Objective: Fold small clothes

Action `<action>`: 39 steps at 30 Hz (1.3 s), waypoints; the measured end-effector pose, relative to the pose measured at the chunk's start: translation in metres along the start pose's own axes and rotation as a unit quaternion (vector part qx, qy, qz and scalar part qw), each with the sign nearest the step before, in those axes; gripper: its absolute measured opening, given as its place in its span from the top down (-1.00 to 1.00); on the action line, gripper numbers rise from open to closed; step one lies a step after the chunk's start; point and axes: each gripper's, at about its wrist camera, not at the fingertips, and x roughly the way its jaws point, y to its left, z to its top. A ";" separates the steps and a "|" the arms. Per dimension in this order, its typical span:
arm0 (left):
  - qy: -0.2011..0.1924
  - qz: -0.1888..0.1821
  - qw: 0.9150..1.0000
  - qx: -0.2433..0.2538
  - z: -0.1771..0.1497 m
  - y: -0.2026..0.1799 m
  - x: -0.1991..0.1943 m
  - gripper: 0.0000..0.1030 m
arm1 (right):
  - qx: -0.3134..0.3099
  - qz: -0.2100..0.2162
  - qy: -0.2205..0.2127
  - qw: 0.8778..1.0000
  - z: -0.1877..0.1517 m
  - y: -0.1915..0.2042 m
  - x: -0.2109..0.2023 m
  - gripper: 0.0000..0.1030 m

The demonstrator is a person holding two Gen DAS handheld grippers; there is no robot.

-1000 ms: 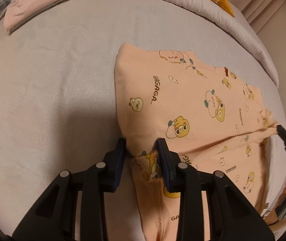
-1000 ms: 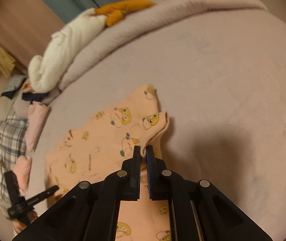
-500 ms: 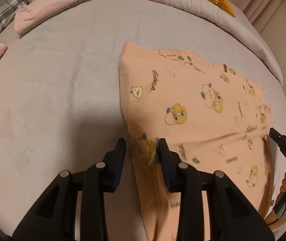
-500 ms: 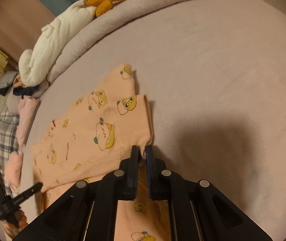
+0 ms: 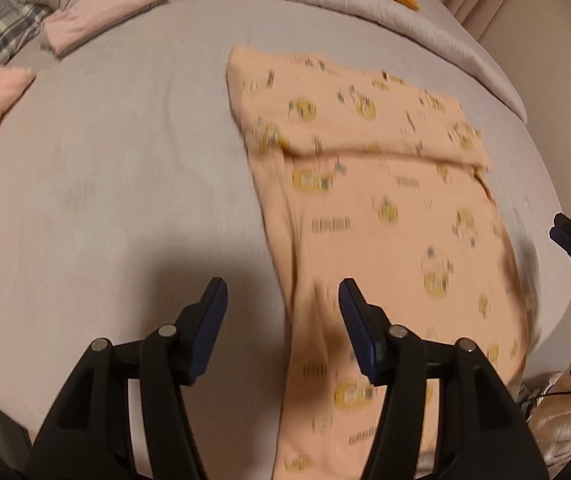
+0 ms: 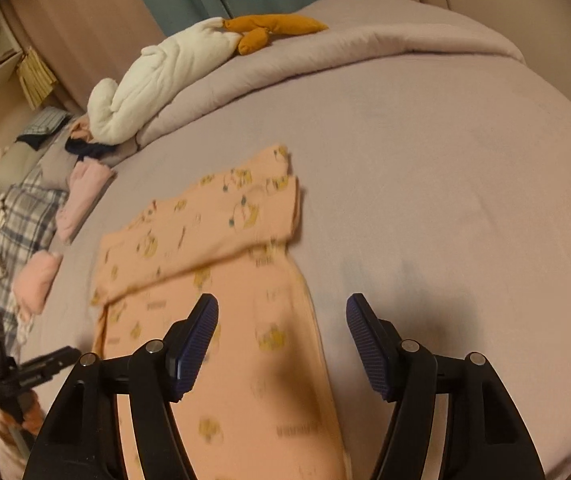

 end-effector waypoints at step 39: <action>-0.004 -0.038 0.998 0.043 -0.116 -0.046 0.002 0.85 | -0.056 -0.026 0.090 0.994 -0.142 -0.005 -0.014 0.60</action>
